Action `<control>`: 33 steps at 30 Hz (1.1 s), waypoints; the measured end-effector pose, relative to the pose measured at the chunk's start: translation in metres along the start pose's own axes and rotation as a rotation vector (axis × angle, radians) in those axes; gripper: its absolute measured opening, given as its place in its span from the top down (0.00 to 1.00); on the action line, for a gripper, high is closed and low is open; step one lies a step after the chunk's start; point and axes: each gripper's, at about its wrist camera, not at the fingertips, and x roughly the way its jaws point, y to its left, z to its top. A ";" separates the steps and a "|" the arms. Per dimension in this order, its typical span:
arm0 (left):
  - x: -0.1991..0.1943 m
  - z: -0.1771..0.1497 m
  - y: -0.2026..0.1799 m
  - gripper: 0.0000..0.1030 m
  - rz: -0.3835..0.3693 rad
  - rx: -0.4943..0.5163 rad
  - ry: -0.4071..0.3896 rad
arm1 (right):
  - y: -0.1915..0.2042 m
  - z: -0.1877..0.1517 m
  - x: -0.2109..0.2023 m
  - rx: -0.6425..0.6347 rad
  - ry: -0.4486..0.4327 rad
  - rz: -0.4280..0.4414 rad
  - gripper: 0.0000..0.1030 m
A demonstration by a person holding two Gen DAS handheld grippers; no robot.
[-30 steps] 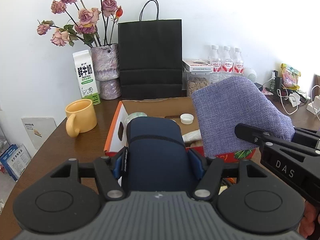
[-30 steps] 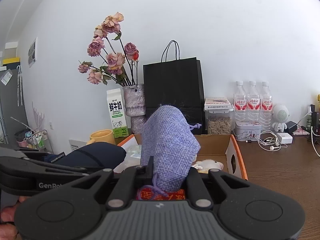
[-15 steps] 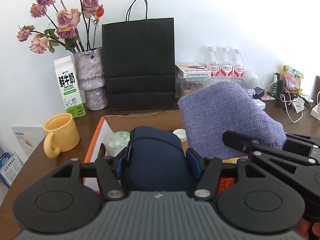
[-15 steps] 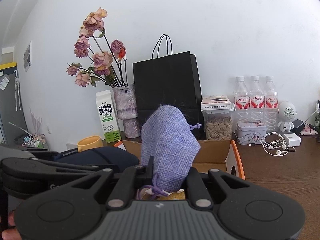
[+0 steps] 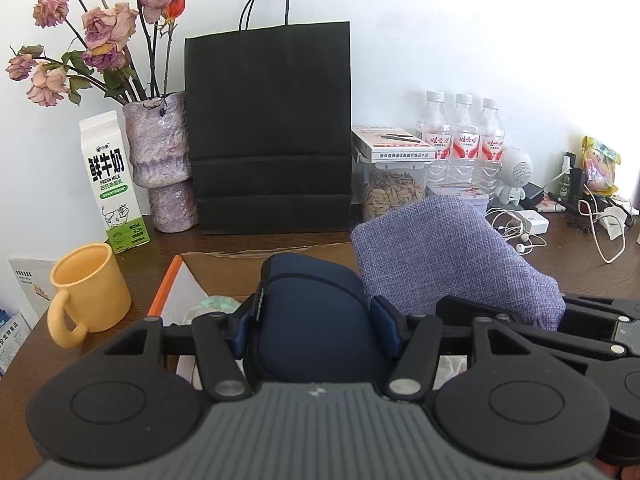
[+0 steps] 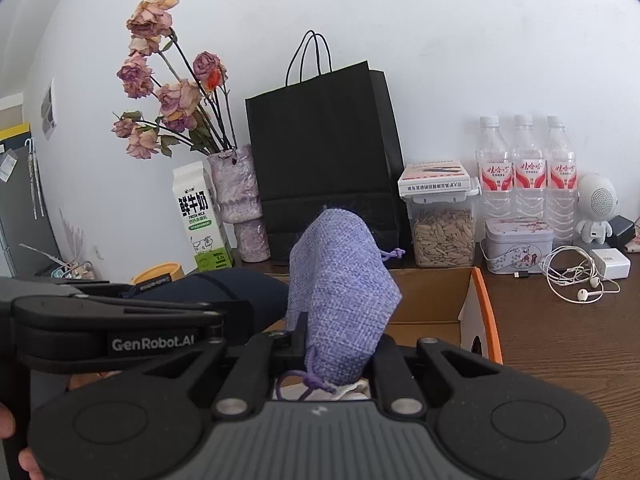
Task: Organize objects
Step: 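Carry the glasses case and pouch into the cardboard box and release both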
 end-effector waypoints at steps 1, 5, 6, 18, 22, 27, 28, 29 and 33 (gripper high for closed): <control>0.004 0.000 0.000 0.41 0.000 0.000 0.002 | -0.003 0.000 0.004 0.004 0.007 0.002 0.91; 0.017 0.000 0.002 0.40 0.000 0.005 0.012 | -0.010 0.000 0.019 0.007 0.037 0.008 0.90; 0.020 -0.001 0.003 0.39 -0.002 0.003 0.014 | -0.011 0.000 0.023 0.003 0.047 0.009 0.90; 0.025 0.003 0.027 0.00 0.028 -0.066 -0.014 | -0.004 -0.008 0.034 -0.111 0.128 -0.112 0.07; 0.024 0.002 0.025 0.00 0.019 -0.057 -0.012 | -0.002 -0.008 0.033 -0.121 0.129 -0.115 0.07; 0.019 0.001 0.024 0.00 0.018 -0.060 -0.017 | -0.001 -0.006 0.028 -0.120 0.113 -0.123 0.07; 0.017 0.001 0.024 0.00 0.019 -0.061 -0.019 | -0.001 -0.005 0.026 -0.121 0.109 -0.128 0.07; 0.015 0.001 0.025 0.00 0.019 -0.063 -0.020 | 0.000 -0.005 0.025 -0.123 0.105 -0.132 0.07; 0.006 -0.001 0.027 0.00 0.021 -0.072 -0.022 | 0.006 -0.007 0.018 -0.145 0.095 -0.146 0.07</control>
